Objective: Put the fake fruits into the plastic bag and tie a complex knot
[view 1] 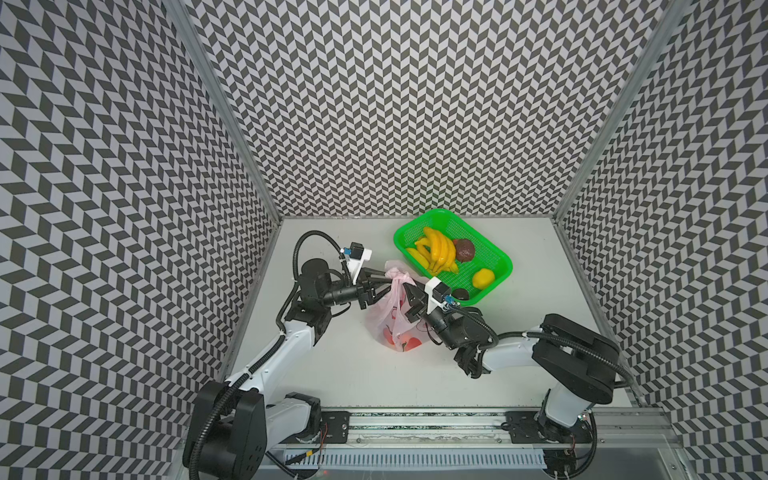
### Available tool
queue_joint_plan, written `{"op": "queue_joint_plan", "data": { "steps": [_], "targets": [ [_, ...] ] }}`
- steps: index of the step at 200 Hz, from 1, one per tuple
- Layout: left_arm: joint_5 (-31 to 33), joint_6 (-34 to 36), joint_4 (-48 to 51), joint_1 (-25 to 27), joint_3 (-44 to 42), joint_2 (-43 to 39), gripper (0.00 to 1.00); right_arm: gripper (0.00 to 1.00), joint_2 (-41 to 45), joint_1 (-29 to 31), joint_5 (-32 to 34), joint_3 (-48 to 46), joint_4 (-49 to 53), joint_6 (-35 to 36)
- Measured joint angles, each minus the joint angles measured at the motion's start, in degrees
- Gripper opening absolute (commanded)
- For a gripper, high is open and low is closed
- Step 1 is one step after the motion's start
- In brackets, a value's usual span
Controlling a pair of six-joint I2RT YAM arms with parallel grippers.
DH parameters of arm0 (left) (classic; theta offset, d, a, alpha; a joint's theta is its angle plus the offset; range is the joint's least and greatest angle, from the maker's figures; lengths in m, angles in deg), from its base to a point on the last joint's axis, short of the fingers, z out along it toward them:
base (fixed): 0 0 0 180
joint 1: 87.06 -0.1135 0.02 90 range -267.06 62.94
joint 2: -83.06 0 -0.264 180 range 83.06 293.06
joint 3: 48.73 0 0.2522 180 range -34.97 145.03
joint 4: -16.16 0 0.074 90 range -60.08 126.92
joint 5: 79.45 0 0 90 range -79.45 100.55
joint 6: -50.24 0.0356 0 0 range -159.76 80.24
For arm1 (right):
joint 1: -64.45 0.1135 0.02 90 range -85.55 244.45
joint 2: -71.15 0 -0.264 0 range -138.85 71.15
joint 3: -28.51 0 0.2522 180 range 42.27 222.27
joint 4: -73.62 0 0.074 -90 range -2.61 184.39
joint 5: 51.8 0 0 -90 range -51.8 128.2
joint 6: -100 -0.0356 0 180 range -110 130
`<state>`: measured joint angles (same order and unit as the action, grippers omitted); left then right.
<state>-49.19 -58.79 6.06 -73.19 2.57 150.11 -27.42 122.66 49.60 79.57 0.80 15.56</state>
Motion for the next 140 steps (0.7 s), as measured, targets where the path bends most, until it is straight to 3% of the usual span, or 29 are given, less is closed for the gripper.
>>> {"op": "queue_joint_plan", "data": {
  "steps": [52, 83, 118, 140],
  "targets": [
    [-0.04, 0.52, 0.04, 0.04, 0.31, -0.44, 0.00, 0.00, 0.22, 0.00, -0.11, 0.00, 0.55, 0.39],
    [0.02, 0.98, 0.11, 0.17, 0.31, -1.27, 0.00, 0.00, 1.18, -0.02, -0.11, 0.00, 1.42, 0.52],
    [0.02, 0.81, 0.11, 0.68, 0.17, -1.92, 0.00, 0.19, 2.60, -0.31, -0.09, -0.83, 2.34, 0.59],
    [0.00, 0.07, 0.09, 1.07, -0.04, -1.92, 0.00, 0.39, 4.26, -0.57, -0.07, -1.84, 3.26, 0.92]
  ]
}}
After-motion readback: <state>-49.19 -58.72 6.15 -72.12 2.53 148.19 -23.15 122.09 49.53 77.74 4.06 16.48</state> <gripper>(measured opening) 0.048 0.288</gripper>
